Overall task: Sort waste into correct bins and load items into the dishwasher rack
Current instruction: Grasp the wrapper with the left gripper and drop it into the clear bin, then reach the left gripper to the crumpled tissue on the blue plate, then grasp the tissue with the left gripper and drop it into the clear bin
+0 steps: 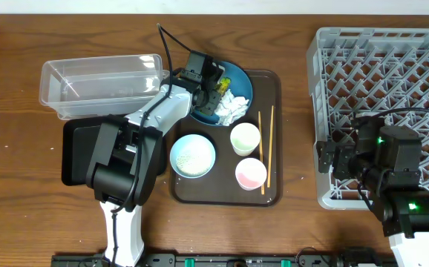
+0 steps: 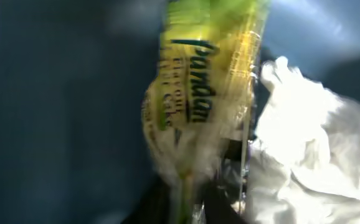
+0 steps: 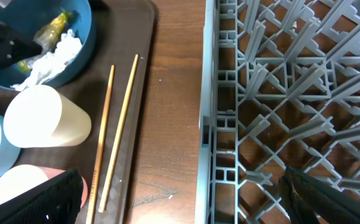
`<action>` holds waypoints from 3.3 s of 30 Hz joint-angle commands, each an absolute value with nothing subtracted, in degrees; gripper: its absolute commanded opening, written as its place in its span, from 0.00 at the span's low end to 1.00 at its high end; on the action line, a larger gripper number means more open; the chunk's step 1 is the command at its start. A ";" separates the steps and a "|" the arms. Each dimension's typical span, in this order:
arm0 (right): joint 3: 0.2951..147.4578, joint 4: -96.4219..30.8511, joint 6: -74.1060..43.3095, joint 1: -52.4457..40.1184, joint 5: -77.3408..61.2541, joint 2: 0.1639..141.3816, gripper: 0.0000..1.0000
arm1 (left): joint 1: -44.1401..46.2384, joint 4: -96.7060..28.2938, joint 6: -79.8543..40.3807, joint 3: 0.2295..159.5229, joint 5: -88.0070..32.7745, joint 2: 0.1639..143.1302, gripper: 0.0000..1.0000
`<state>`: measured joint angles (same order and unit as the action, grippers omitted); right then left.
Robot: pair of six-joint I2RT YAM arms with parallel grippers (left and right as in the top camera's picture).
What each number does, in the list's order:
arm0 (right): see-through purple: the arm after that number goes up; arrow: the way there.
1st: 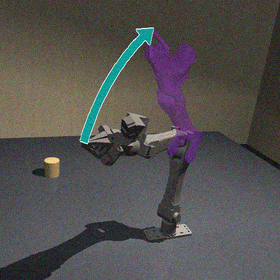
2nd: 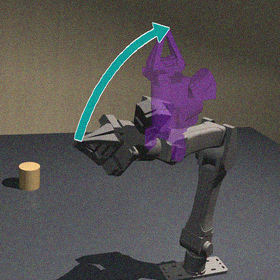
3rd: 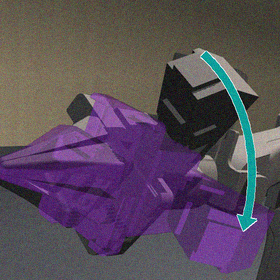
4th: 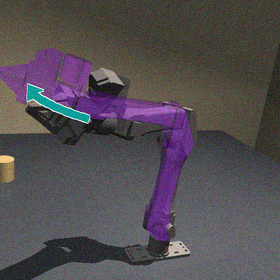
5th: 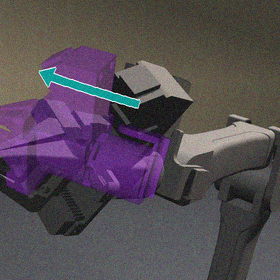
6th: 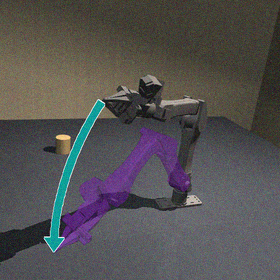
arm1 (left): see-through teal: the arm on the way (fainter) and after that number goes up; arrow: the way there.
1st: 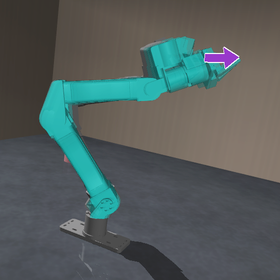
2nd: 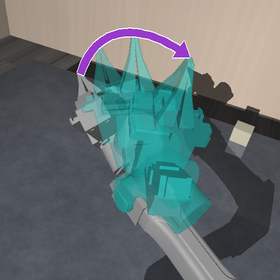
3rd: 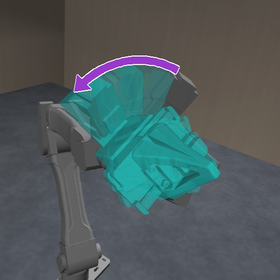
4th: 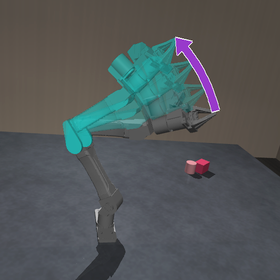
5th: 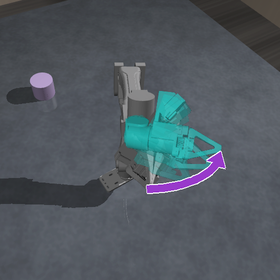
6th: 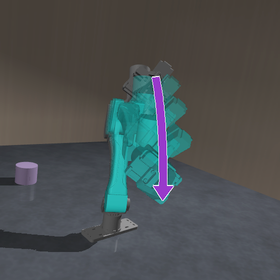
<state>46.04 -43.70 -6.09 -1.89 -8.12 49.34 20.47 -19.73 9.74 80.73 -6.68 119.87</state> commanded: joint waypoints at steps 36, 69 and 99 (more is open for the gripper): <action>47.20 -43.90 -6.20 -2.22 -8.43 49.08 0.99 | 5.80 -28.34 1.48 81.71 -8.60 101.91 0.57; 47.20 -44.62 -6.20 -2.24 -8.47 49.08 0.99 | 23.92 -26.46 -11.49 79.09 -8.58 119.35 0.44; 47.20 -44.62 -6.20 -2.22 -8.45 49.08 0.99 | -2.98 -26.70 -11.27 80.60 1.13 99.88 0.09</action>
